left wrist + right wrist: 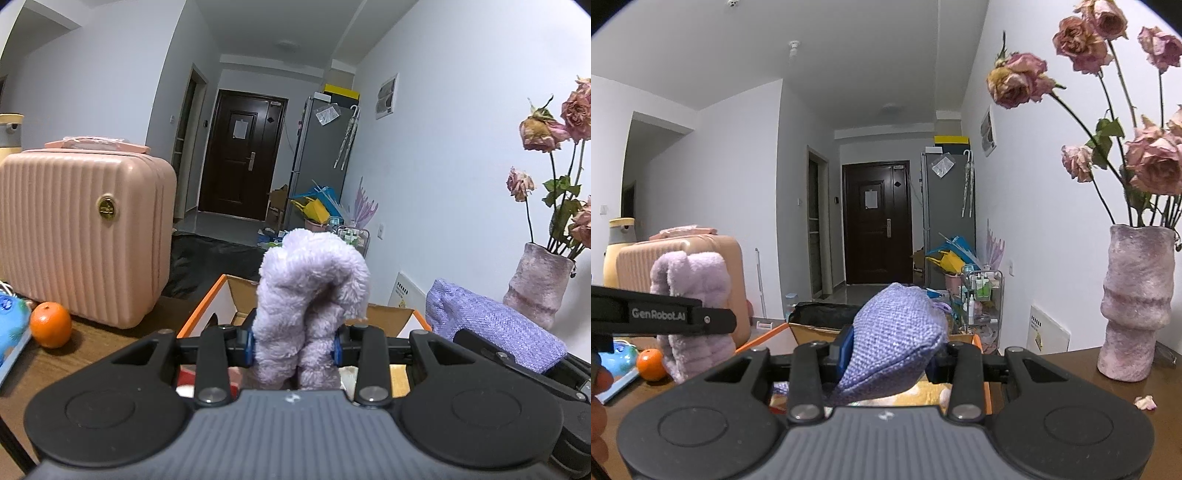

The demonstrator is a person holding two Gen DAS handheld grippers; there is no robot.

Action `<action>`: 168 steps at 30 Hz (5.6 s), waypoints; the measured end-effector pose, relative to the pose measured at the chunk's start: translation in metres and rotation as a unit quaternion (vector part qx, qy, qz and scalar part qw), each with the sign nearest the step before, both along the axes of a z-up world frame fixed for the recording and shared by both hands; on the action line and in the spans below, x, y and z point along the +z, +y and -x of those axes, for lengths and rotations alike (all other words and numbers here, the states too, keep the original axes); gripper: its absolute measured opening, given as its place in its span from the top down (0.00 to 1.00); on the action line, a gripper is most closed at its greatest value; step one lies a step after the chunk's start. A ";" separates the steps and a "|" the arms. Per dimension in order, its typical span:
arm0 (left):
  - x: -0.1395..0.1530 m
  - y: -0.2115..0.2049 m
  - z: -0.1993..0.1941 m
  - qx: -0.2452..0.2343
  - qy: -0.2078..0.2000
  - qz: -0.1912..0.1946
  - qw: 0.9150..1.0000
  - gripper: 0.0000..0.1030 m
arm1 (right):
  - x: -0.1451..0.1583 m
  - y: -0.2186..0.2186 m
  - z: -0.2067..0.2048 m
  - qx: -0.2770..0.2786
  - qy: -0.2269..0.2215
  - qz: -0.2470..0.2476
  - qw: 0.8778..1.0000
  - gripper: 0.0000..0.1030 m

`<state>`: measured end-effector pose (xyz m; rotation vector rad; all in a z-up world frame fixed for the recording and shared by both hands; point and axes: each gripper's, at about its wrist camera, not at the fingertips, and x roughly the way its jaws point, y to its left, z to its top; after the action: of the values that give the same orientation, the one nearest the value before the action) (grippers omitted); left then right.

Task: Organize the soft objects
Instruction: 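Lift the headband and purple cloth and carry both over the cardboard box, then lower the headband and cloth into the box and open both tools, then withdraw both tools from the box back toward the table, then lower the left tool onto the blue handkerchief tissue pack and close it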

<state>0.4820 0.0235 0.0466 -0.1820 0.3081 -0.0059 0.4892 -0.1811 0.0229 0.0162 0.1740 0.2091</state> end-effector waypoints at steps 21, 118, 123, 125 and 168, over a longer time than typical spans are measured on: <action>-0.024 -0.024 -0.087 0.029 0.049 -0.024 0.998 0.65 | -0.017 0.026 -0.086 -0.007 0.051 0.043 0.998 0.65; -0.054 -0.003 0.131 0.030 0.064 -0.058 0.996 0.00 | -0.032 -0.042 0.108 -0.040 0.056 0.045 0.997 0.00; -0.054 -0.004 0.159 0.021 0.060 -0.074 0.995 0.00 | -0.032 -0.040 0.139 -0.032 0.052 0.049 0.997 0.00; -0.054 -0.004 0.168 0.018 0.058 -0.076 0.995 0.00 | -0.032 -0.039 0.149 -0.029 0.054 0.048 0.997 0.00; -0.072 -0.014 0.232 -0.067 0.151 -0.108 0.980 0.00 | -0.049 -0.028 0.237 -0.004 0.124 0.054 0.991 0.00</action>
<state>0.2504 0.0099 -0.0254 0.0553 0.6212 -0.0777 0.2518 -0.2095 -0.0260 -0.0657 0.4326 0.1881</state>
